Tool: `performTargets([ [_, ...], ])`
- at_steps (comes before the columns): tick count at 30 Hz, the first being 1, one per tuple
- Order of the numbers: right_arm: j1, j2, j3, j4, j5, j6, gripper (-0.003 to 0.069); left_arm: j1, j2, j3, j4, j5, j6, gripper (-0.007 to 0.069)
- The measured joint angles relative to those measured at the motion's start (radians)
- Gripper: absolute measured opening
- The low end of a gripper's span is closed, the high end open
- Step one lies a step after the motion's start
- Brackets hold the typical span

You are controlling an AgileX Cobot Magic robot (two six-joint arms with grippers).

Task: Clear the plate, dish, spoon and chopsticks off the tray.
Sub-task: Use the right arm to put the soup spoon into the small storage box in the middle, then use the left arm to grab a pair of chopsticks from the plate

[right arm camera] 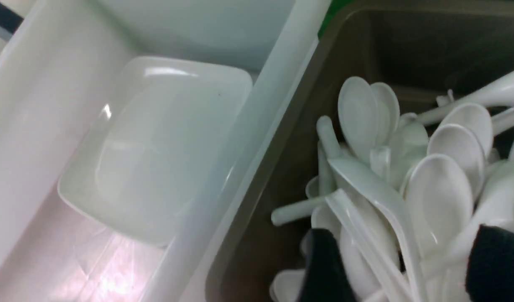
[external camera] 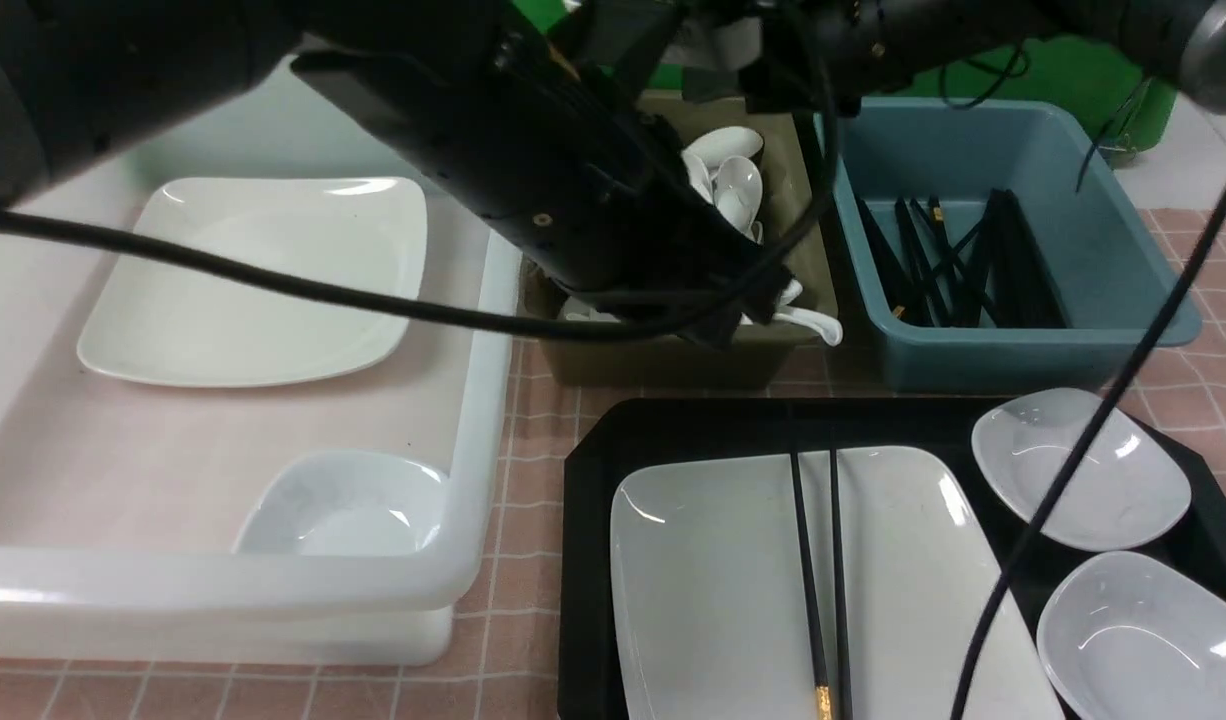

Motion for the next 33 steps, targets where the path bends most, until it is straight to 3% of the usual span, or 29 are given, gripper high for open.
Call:
performTargets([
  [2,-0.008,-0.053,0.000,-0.064,0.078,-0.001,0.0409,-0.037,0.000,0.000,0.026,0.000,-0.036,-0.0005],
  [3,-0.027,-0.130,-0.001,-0.180,0.215,-0.001,0.0272,-0.082,0.002,0.000,0.071,0.006,-0.104,-0.0005],
  [4,-0.041,-0.175,-0.002,-0.235,0.289,0.003,0.0182,-0.120,0.006,0.000,0.097,0.011,-0.162,-0.0005],
  [6,-0.075,-0.266,0.003,-0.317,0.421,0.027,0.0068,-0.181,0.024,0.000,0.147,0.017,-0.243,-0.0005],
  [7,-0.089,-0.305,0.011,-0.336,0.438,0.040,0.0049,-0.217,0.037,-0.001,0.167,0.017,-0.270,-0.0005],
  [12,-0.161,-0.578,0.221,-0.379,0.439,0.060,0.0037,-0.366,0.176,-0.001,0.271,0.019,-0.473,0.0009],
  [15,-0.172,-0.681,0.340,-0.383,0.439,0.062,0.0038,-0.393,0.235,-0.001,0.311,0.017,-0.563,0.0036],
  [20,-0.174,-0.967,0.665,-0.385,0.438,0.065,0.0045,-0.400,0.359,-0.001,0.369,-0.029,-0.648,0.0223],
  [21,-0.174,-0.976,0.686,-0.385,0.438,0.066,0.0046,-0.400,0.362,-0.001,0.369,-0.031,-0.651,0.0232],
  [23,-0.174,-1.068,0.788,-0.385,0.436,0.066,0.0048,-0.400,0.393,-0.001,0.373,-0.075,-0.658,0.0363],
  [24,-0.174,-1.075,0.795,-0.385,0.436,0.066,0.0049,-0.400,0.395,-0.001,0.373,-0.079,-0.658,0.0373],
  [25,-0.174,-1.118,0.838,-0.385,0.433,0.066,0.0051,-0.399,0.410,-0.001,0.373,-0.094,-0.669,0.0436],
  [28,-0.174,-1.181,0.886,-0.385,0.420,0.066,0.0062,-0.387,0.440,-0.001,0.377,-0.101,-0.683,0.0531],
  [33,-0.174,-1.200,0.895,-0.385,0.394,0.066,0.0070,-0.376,0.468,-0.001,0.394,-0.118,-0.702,0.0523],
])
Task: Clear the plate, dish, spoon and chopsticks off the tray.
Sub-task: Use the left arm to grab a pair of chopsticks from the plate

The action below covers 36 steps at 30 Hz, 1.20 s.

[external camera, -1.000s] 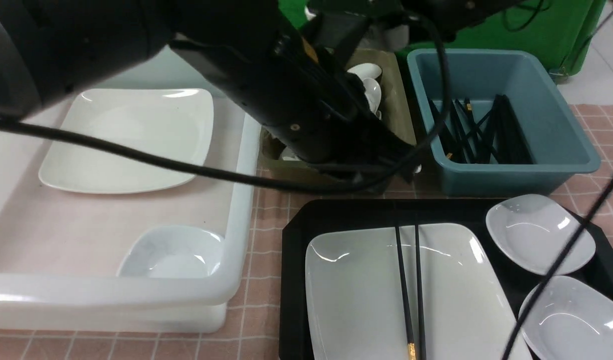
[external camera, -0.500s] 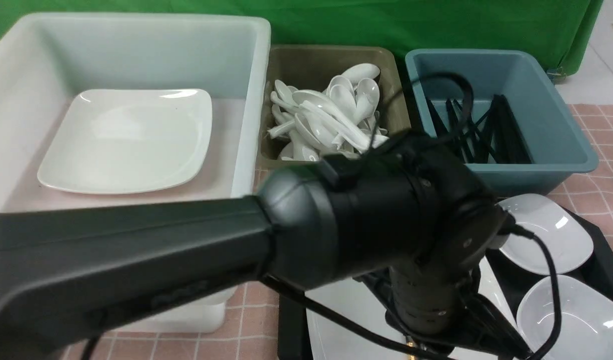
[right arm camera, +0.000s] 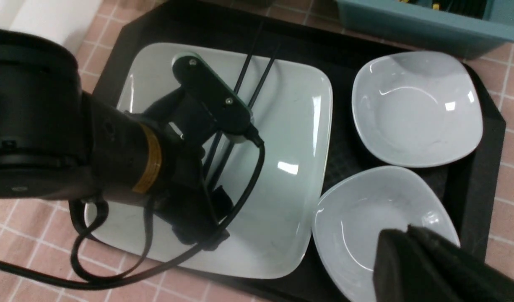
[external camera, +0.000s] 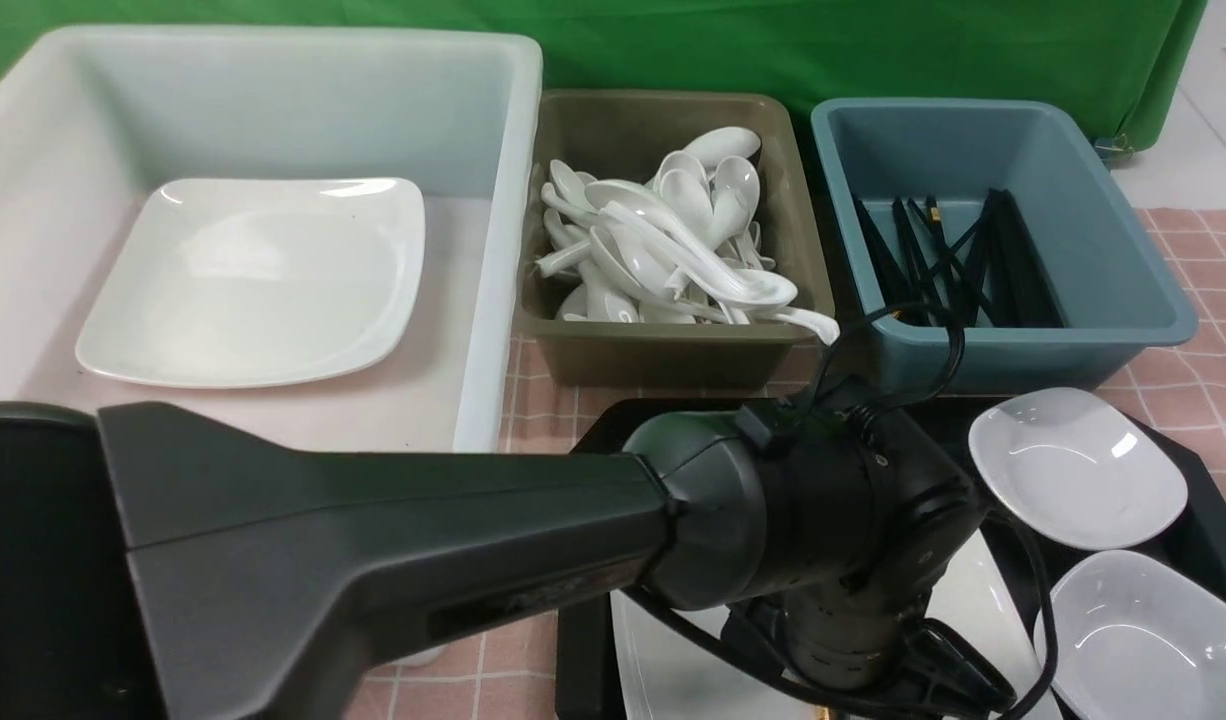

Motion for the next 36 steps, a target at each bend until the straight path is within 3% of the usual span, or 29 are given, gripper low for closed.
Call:
performTargets([
  [3,0.000,0.000,0.002,0.000,-0.004,0.000,0.0073,0.001,0.004,0.000,0.004,-0.024,0.000,0.0449],
  [5,0.000,0.000,0.002,0.000,-0.006,0.000,0.0078,0.001,0.007,0.000,0.008,-0.033,0.000,0.0321],
  [7,0.000,0.000,0.002,0.000,-0.007,0.000,0.0078,0.001,0.008,0.000,0.009,-0.037,0.000,0.0246],
  [8,0.000,0.000,0.002,0.000,-0.008,-0.001,0.0080,0.001,0.008,0.000,0.008,-0.038,-0.001,0.0153],
  [10,0.000,0.000,0.002,0.000,-0.012,-0.004,0.0082,0.001,0.009,-0.001,0.006,-0.038,0.000,0.0094],
  [18,0.000,0.000,0.002,0.000,-0.015,-0.008,0.0094,0.001,-0.026,0.000,-0.019,-0.028,0.046,0.0098],
  [24,0.000,0.000,0.002,0.000,-0.015,-0.011,0.0101,0.001,-0.183,0.000,0.022,-0.074,0.060,0.0098],
  [32,0.000,-0.016,0.014,0.009,-0.133,-0.019,0.0102,0.064,-0.287,-0.001,0.222,-0.617,0.023,0.0098],
  [36,0.000,-0.062,0.056,0.030,-0.221,-0.020,0.0030,0.178,-0.211,-0.001,0.241,-0.993,0.000,0.0098],
])
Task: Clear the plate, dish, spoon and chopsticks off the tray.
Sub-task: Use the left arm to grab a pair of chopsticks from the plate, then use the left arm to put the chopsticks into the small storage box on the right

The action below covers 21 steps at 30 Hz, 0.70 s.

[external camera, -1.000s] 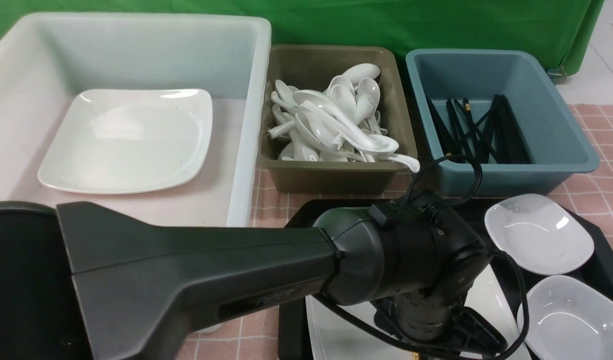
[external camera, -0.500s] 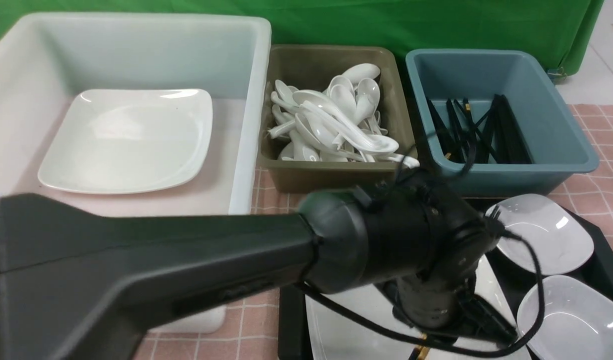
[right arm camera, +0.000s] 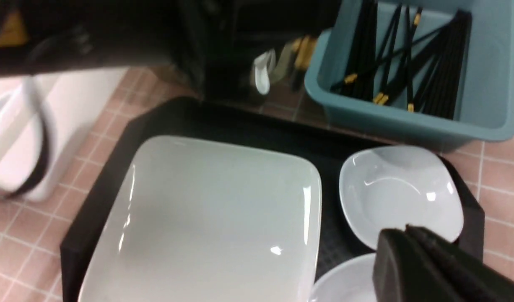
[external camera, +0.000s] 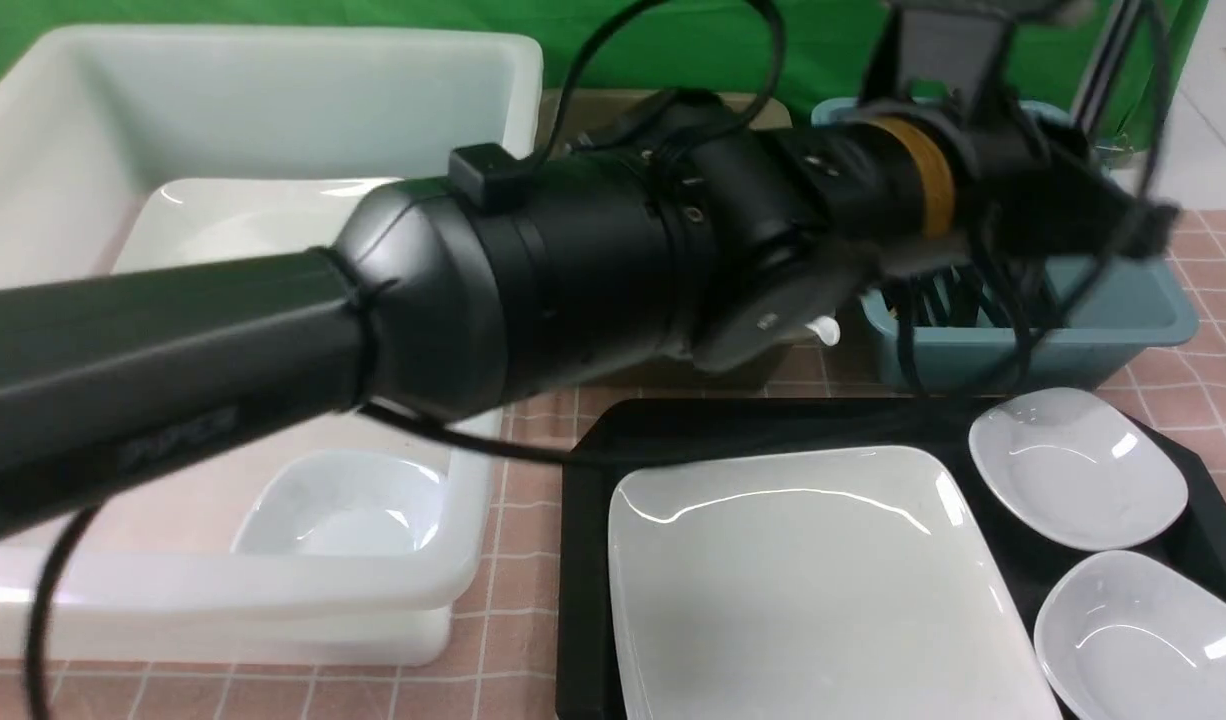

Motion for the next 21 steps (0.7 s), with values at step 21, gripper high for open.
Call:
performTargets([
  [21,0.000,-0.077,0.446,0.037,-0.474,0.000,0.0030,0.111,0.520,-0.318,-0.006,-0.210,0.032,0.0098],
])
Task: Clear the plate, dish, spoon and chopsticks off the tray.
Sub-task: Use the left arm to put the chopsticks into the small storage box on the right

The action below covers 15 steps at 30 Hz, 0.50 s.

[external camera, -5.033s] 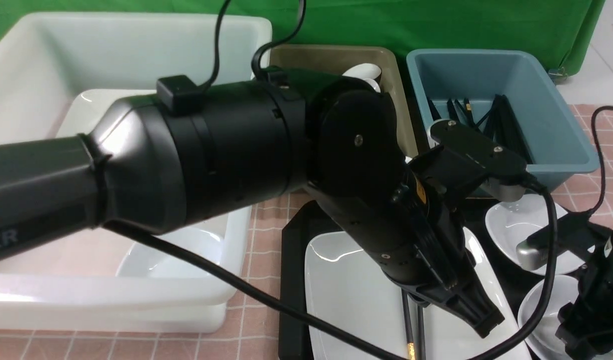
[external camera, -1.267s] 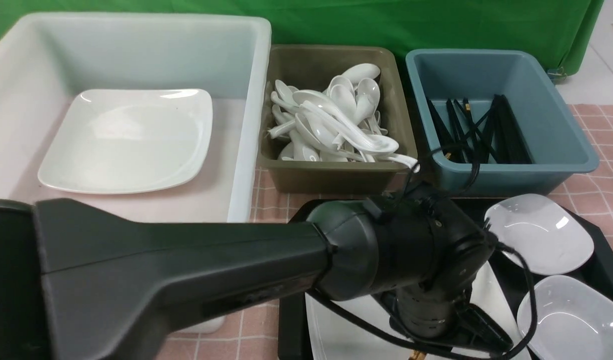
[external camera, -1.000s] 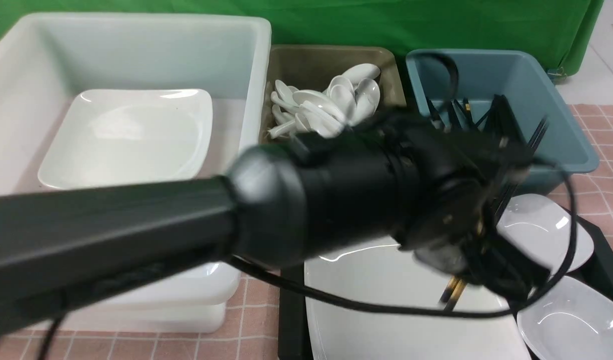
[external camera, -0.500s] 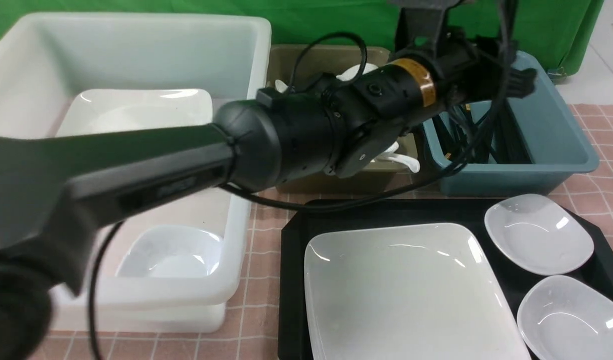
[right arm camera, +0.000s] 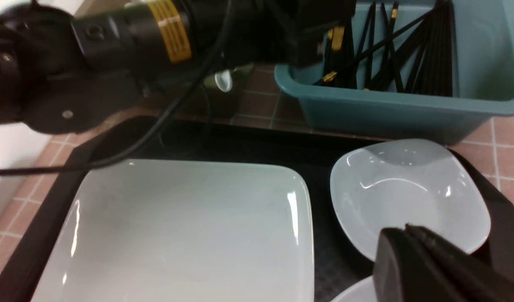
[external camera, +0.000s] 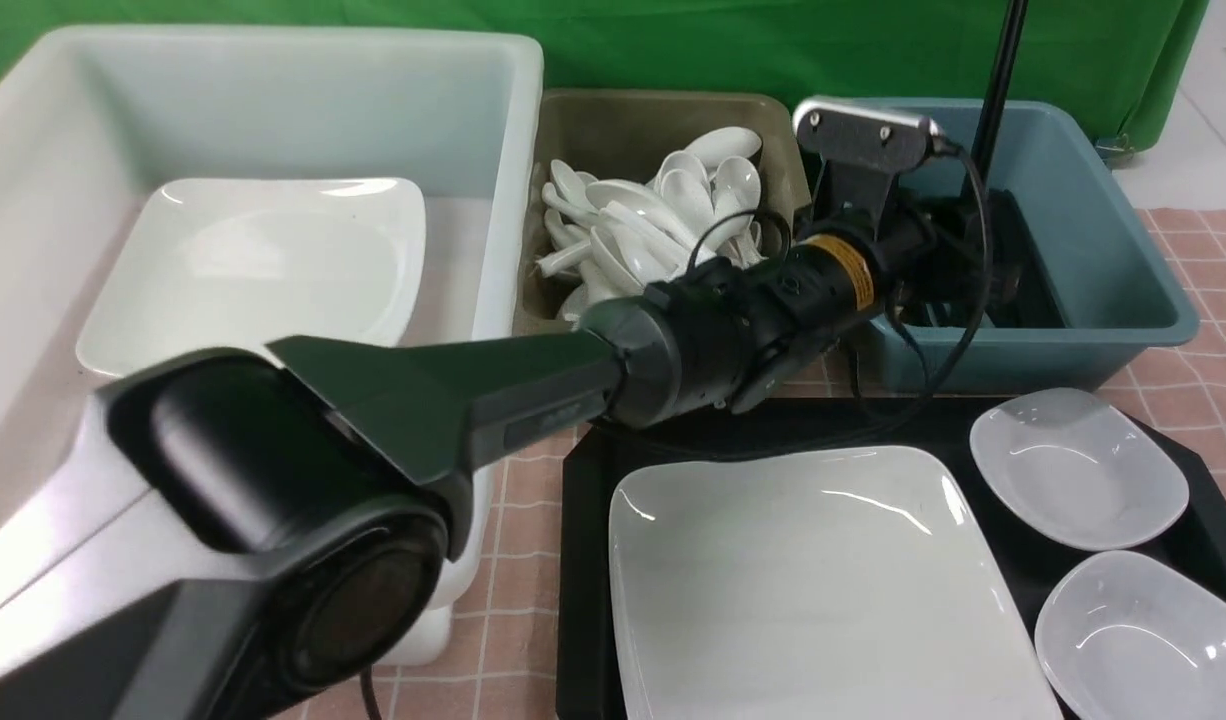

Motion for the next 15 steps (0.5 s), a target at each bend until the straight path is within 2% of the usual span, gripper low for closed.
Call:
performTargets([
  [4,0.000,0.000,0.001,0.000,-0.005,-0.001,0.0030,0.000,0.008,0.000,-0.002,0.053,0.007,0.0105],
  [6,0.000,0.000,0.001,0.000,-0.005,-0.004,0.0030,0.000,0.008,-0.001,-0.004,0.071,0.032,0.0137],
  [11,0.000,0.000,0.001,0.000,-0.005,-0.006,0.0030,0.000,0.000,-0.007,-0.009,0.140,0.023,0.0318],
  [15,0.000,0.000,0.001,0.000,-0.005,-0.007,0.0030,0.000,-0.042,-0.007,-0.010,0.309,0.029,0.0393],
])
